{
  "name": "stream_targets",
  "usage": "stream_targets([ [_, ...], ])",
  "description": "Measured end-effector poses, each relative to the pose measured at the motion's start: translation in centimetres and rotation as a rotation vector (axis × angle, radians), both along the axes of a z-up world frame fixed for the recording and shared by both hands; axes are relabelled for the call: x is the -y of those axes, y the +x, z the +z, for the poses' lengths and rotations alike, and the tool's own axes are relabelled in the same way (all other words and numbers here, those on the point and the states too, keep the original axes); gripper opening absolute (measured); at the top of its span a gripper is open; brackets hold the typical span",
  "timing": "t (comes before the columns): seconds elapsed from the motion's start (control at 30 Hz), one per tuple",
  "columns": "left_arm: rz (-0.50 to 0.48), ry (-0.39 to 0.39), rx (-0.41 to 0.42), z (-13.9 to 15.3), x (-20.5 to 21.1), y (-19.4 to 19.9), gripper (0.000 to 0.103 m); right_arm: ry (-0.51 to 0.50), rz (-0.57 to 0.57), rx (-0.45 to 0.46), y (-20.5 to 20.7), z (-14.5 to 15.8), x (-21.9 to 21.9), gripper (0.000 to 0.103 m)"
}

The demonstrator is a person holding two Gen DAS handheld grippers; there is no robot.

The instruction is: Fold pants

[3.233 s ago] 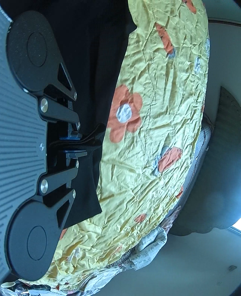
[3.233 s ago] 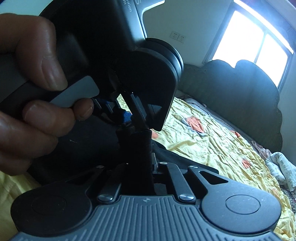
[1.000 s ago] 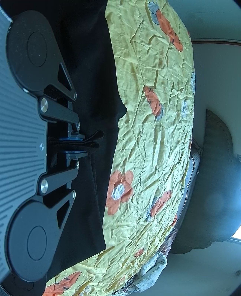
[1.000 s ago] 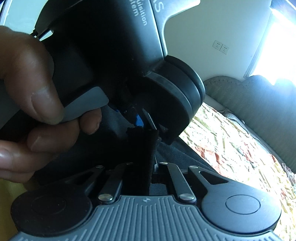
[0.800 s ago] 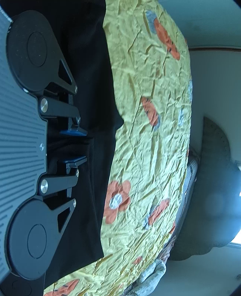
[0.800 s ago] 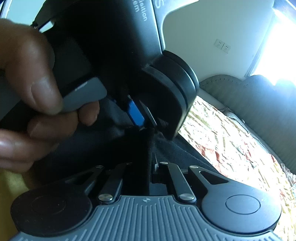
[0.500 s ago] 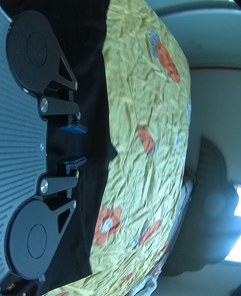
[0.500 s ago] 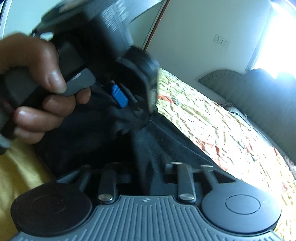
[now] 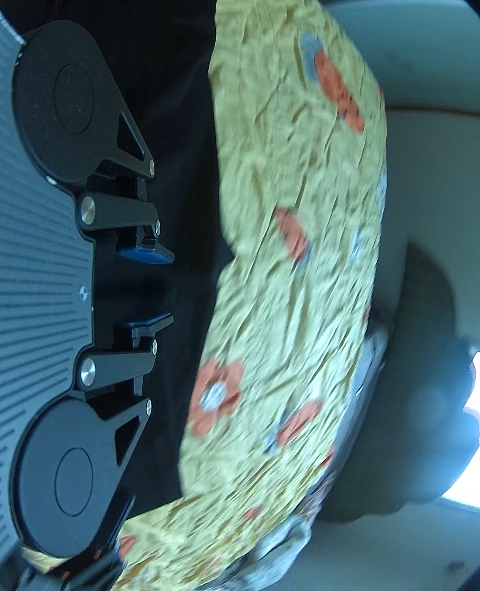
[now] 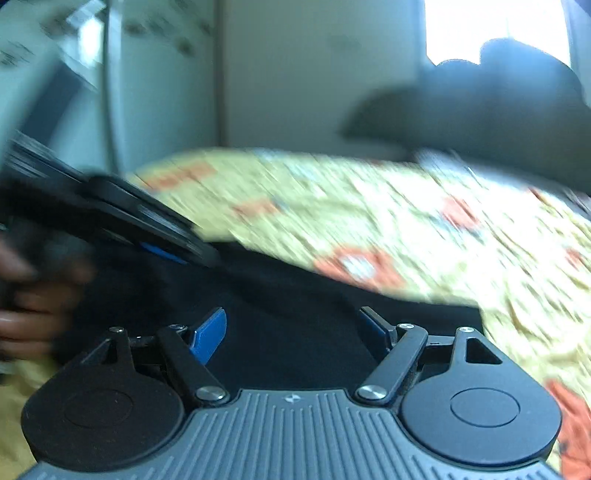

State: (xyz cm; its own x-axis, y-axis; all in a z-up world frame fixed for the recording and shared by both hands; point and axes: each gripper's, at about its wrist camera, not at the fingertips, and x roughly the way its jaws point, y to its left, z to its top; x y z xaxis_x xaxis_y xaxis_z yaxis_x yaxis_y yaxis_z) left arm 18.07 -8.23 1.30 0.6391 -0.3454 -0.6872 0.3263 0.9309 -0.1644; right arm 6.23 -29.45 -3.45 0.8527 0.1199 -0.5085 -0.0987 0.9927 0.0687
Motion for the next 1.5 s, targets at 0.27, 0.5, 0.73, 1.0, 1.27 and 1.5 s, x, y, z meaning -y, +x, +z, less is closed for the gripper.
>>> stream_targets([
  [0.27,-0.131,0.094,0.006,-2.3,3.0,-1.5,0.035,0.036,-0.037,-0.033,1.2,-2.4,1.2,0.078],
  [0.5,-0.11,0.145,0.057,-2.6,3.5,-1.8,0.037,0.06,-0.088,-0.033,-1.5,-2.1,2.3,0.078],
  [0.73,-0.074,0.149,0.072,-2.4,2.9,-2.3,0.057,0.071,-0.094,-0.053,-1.3,-3.0,2.4,0.083],
  [1.0,-0.015,0.187,0.114,-4.2,2.8,-2.9,0.091,0.06,-0.07,-0.056,-1.1,-3.5,1.8,0.098],
  [1.27,0.015,0.174,0.156,-4.9,2.2,-3.3,0.102,0.045,-0.053,-0.068,-0.8,-3.6,1.5,0.102],
  [1.5,0.056,0.226,0.191,-3.1,-1.0,-4.7,0.099,0.039,-0.05,-0.07,-0.9,-3.6,1.4,0.103],
])
